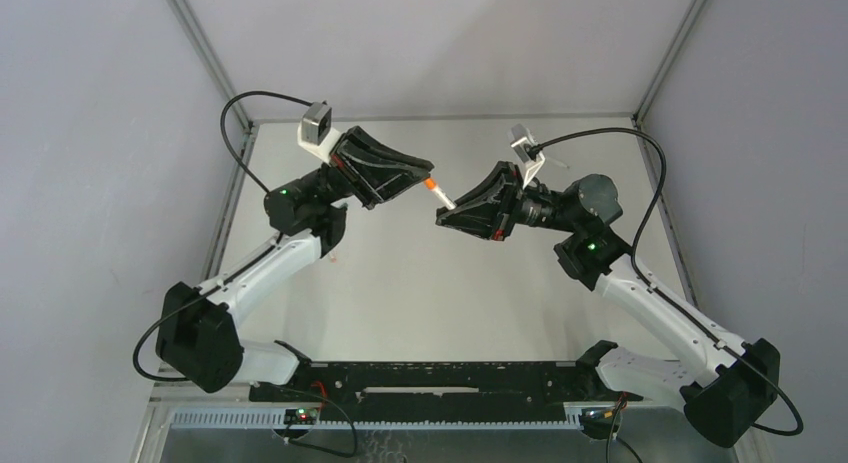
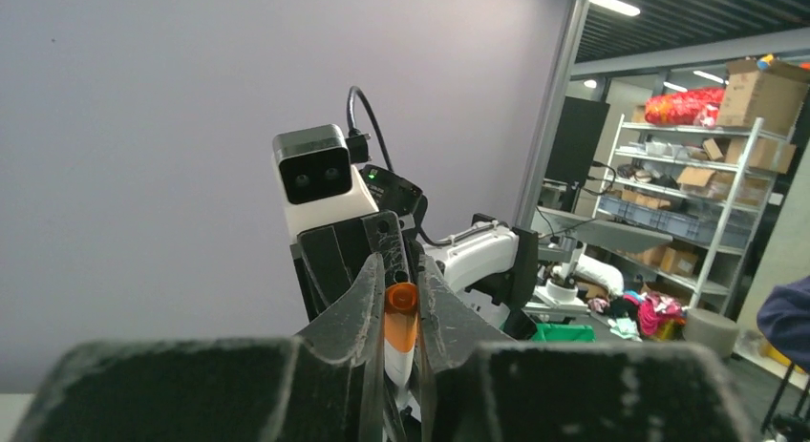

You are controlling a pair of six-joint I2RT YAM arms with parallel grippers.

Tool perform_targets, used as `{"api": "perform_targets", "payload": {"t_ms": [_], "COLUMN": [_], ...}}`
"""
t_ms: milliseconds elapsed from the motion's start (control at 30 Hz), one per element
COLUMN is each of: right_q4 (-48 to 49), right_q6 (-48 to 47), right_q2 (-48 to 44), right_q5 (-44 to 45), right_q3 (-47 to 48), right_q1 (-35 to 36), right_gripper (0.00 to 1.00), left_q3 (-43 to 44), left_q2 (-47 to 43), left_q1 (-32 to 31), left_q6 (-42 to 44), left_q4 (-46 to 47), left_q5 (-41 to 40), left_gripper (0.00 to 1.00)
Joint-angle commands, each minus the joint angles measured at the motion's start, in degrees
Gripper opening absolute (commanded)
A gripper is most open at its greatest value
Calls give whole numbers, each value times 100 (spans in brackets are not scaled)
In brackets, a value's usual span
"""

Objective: Insert the pens into the pen caps
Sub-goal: Press the pen cap onto the pen.

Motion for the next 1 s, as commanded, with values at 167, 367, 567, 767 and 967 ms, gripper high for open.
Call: {"api": "perform_targets", "payload": {"t_ms": [167,367,567,767,967], "right_q4": [583,609,518,284,59], "right_q6": [1107,1171,863,226,-25], "right_q2": [81,209,337,615,1007], "right_q5": [117,178,164,74,23], "right_q3": [558,827,1022,1495,2058], "right_q1": [-76,-128,-226,-446,-355], "right_gripper": [0,0,0,0,0], "left_q3": [392,196,-261,-552,-540], "left_q2": [123,227,167,58,122], "left_q1": [-271,-643,-900,-946,-953], "left_q6": [-21,122,32,-7,312], "left_q4": [202,200,168,-113,-644], "left_q5": [877,414,-94,-279,-513], "left_gripper": [0,0,0,0,0]}}
